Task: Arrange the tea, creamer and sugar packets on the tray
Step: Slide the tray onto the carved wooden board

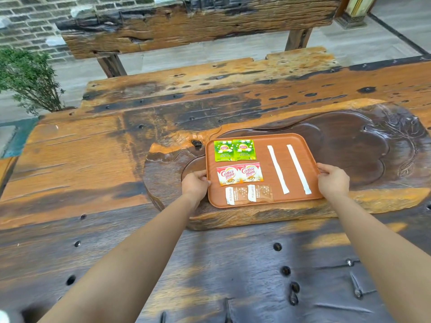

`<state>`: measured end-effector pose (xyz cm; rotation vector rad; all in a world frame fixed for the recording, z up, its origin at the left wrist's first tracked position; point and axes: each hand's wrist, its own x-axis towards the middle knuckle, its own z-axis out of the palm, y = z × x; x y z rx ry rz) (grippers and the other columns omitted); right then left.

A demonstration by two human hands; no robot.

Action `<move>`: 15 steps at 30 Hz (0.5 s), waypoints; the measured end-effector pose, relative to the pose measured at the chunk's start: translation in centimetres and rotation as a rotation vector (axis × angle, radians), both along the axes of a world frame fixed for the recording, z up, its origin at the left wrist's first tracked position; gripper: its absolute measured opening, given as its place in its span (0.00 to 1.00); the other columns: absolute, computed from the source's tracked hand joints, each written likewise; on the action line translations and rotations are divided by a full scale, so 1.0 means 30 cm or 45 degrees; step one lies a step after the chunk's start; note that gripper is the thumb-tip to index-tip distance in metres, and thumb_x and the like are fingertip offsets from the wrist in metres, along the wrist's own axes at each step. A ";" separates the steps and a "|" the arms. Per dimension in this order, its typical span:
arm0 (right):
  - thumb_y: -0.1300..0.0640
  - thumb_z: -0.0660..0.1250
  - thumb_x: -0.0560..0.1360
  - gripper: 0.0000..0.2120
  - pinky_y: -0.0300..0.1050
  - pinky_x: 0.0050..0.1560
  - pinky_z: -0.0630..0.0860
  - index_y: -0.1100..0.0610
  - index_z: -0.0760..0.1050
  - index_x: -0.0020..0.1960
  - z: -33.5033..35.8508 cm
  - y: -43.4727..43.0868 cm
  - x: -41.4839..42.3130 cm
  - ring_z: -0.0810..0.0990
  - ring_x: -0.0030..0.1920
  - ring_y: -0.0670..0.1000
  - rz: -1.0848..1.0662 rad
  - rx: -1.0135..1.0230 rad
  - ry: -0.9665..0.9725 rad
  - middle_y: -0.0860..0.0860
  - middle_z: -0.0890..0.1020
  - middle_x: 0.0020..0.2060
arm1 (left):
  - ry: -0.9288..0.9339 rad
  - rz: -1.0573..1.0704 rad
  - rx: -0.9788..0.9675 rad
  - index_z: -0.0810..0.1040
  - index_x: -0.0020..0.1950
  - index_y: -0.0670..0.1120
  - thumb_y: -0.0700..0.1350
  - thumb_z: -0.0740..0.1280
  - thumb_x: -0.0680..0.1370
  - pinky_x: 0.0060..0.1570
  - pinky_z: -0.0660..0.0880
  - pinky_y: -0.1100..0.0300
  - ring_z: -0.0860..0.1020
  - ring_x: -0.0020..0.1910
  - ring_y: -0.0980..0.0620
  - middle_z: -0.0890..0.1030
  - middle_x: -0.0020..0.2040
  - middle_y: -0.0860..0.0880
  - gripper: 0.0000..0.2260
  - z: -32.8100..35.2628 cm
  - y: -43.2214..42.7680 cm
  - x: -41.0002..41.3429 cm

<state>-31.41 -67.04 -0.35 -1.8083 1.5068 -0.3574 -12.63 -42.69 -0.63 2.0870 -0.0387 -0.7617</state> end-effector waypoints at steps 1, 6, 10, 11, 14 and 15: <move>0.68 0.53 0.77 0.20 0.48 0.63 0.71 0.59 0.74 0.64 0.000 -0.006 0.001 0.75 0.62 0.58 -0.009 -0.003 -0.004 0.58 0.78 0.62 | 0.016 0.005 -0.012 0.75 0.66 0.43 0.34 0.63 0.77 0.60 0.76 0.54 0.78 0.50 0.49 0.78 0.40 0.51 0.18 -0.002 -0.009 0.002; 0.69 0.52 0.76 0.20 0.47 0.65 0.70 0.60 0.75 0.63 -0.001 -0.037 0.014 0.75 0.62 0.58 -0.014 -0.029 0.000 0.59 0.78 0.62 | 0.029 0.056 -0.045 0.76 0.65 0.42 0.34 0.63 0.76 0.61 0.76 0.51 0.79 0.52 0.47 0.80 0.45 0.47 0.17 -0.020 -0.047 0.010; 0.69 0.52 0.76 0.21 0.45 0.63 0.71 0.59 0.76 0.63 0.001 -0.058 0.034 0.76 0.61 0.58 -0.011 -0.032 -0.001 0.58 0.79 0.61 | 0.032 0.087 -0.049 0.77 0.63 0.43 0.35 0.64 0.76 0.60 0.76 0.54 0.78 0.48 0.50 0.83 0.51 0.42 0.16 -0.040 -0.062 0.021; 0.68 0.52 0.76 0.20 0.46 0.63 0.71 0.59 0.76 0.63 0.004 -0.065 0.040 0.76 0.61 0.58 -0.008 -0.031 -0.004 0.58 0.79 0.61 | 0.034 0.098 -0.054 0.77 0.63 0.43 0.36 0.64 0.76 0.59 0.77 0.54 0.78 0.48 0.50 0.83 0.51 0.42 0.16 -0.046 -0.066 0.024; 0.67 0.54 0.77 0.19 0.48 0.66 0.71 0.59 0.75 0.63 0.000 -0.084 0.052 0.75 0.62 0.58 -0.011 -0.014 -0.018 0.58 0.78 0.62 | 0.050 0.117 -0.056 0.78 0.62 0.44 0.36 0.64 0.76 0.59 0.77 0.53 0.81 0.52 0.47 0.83 0.49 0.44 0.15 -0.056 -0.080 0.032; 0.67 0.54 0.77 0.19 0.48 0.66 0.70 0.59 0.75 0.63 -0.001 -0.087 0.055 0.75 0.63 0.58 -0.009 -0.011 -0.021 0.58 0.78 0.62 | 0.049 0.125 -0.055 0.79 0.61 0.44 0.36 0.64 0.76 0.59 0.77 0.53 0.81 0.52 0.47 0.83 0.47 0.45 0.15 -0.060 -0.085 0.036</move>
